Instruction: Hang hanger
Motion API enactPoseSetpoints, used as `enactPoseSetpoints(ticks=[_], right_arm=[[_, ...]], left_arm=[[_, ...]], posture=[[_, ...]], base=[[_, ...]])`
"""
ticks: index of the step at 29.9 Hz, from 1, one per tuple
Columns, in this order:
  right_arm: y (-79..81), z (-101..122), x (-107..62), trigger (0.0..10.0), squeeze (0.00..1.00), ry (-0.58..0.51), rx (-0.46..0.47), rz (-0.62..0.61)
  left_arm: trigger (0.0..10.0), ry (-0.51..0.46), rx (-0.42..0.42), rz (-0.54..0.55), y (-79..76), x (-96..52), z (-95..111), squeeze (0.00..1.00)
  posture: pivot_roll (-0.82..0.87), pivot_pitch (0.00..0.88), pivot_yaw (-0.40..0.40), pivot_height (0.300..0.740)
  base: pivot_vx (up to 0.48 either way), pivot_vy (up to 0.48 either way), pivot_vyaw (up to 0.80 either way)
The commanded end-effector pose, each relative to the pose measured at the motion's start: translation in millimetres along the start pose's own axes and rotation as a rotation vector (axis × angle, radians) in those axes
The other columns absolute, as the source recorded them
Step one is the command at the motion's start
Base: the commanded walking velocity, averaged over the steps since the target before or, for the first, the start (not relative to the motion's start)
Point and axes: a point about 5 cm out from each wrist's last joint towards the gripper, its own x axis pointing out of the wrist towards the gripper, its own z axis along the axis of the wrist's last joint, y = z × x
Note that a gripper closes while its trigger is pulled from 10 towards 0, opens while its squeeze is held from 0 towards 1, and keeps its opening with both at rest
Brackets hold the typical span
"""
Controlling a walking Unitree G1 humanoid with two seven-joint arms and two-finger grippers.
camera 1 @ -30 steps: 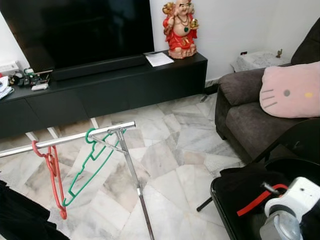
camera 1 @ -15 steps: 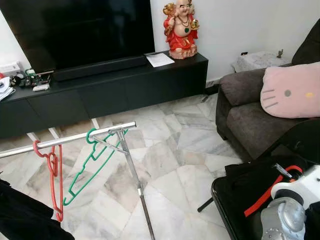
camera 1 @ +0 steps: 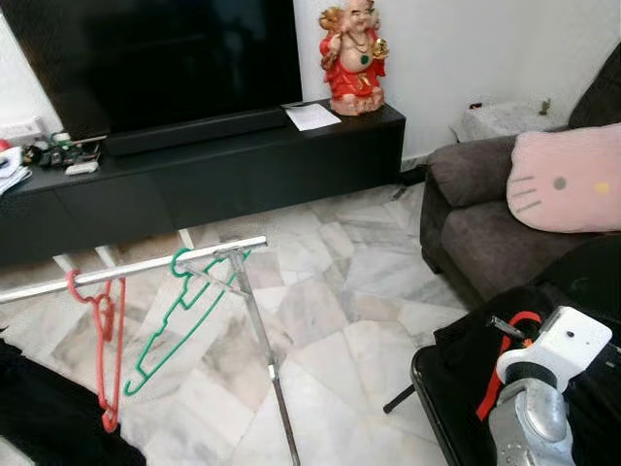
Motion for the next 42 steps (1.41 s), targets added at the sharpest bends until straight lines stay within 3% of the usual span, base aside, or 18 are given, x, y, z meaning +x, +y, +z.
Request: enactPoseSetpoints(ticks=[1,12,35,42], right_arm=[[8.9,0.1,0.5,10.0,0.0,-0.004,-0.008,0.045],[10.6,-1.0,0.7,10.0,0.0,-0.002,-0.034,0.076],[17.6,-6.6,0.8,10.0,0.0,0.011,-0.048,0.106],[15.3,-15.4,-1.1,10.0,0.0,0.033,-0.089,0.111]], left_arm=[[10.0,0.03,-0.02,0.02,4.3,-1.4,-9.7,0.0],[10.0,0.03,-0.045,0.024,3.8,-1.2,-9.2,0.0],[10.0,0.033,-0.079,0.028,3.6,-1.3,-10.1,0.0],[10.0,0.037,-0.078,0.027,3.5,-1.3,-10.5,0.0]], posture=[[-0.09,0.0,0.075,0.74],[-0.1,0.016,0.079,0.74],[-0.09,0.02,0.073,0.74],[-0.08,0.018,0.073,0.74]], base=[[0.0,0.0,0.8],[0.0,0.0,0.8],[0.0,0.0,0.0],[0.0,0.456,0.0]])
